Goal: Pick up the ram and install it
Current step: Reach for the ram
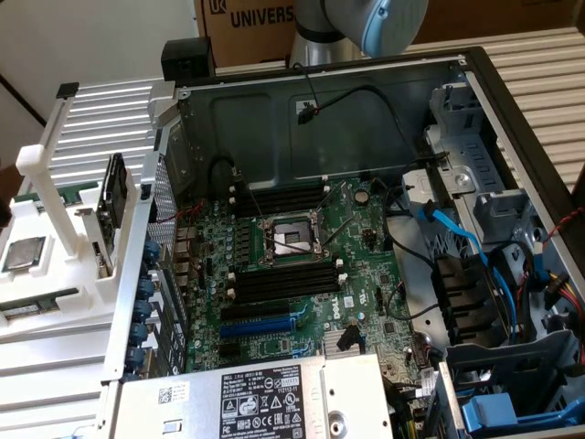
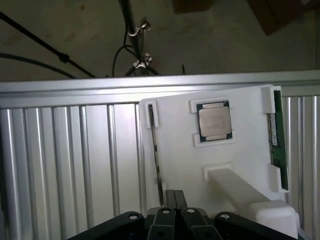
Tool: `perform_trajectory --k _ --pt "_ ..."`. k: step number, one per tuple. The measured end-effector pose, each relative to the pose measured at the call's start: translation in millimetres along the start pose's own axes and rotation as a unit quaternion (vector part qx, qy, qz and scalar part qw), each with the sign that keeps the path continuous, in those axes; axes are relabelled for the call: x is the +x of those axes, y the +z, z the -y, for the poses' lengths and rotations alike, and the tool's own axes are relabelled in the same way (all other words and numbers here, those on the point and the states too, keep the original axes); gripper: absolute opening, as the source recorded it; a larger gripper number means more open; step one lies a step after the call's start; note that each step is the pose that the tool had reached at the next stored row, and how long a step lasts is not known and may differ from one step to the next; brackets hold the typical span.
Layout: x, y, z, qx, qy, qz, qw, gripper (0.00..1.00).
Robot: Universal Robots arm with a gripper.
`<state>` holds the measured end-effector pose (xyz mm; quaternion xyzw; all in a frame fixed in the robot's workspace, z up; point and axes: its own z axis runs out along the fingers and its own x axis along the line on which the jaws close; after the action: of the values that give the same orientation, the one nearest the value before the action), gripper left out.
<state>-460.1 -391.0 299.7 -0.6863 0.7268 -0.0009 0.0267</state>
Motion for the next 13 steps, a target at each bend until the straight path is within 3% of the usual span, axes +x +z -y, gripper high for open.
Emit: perform_trajectory --k 7,9,13 --pt "4.0 12.3 -0.5 -0.0012 -0.011 0.0013 0.9999 0.10" --pt "4.3 16.0 -0.6 -0.0029 -0.012 0.0012 0.9999 0.10" --pt "6.5 22.6 -0.8 -0.0091 -0.013 0.0010 0.9999 0.10"
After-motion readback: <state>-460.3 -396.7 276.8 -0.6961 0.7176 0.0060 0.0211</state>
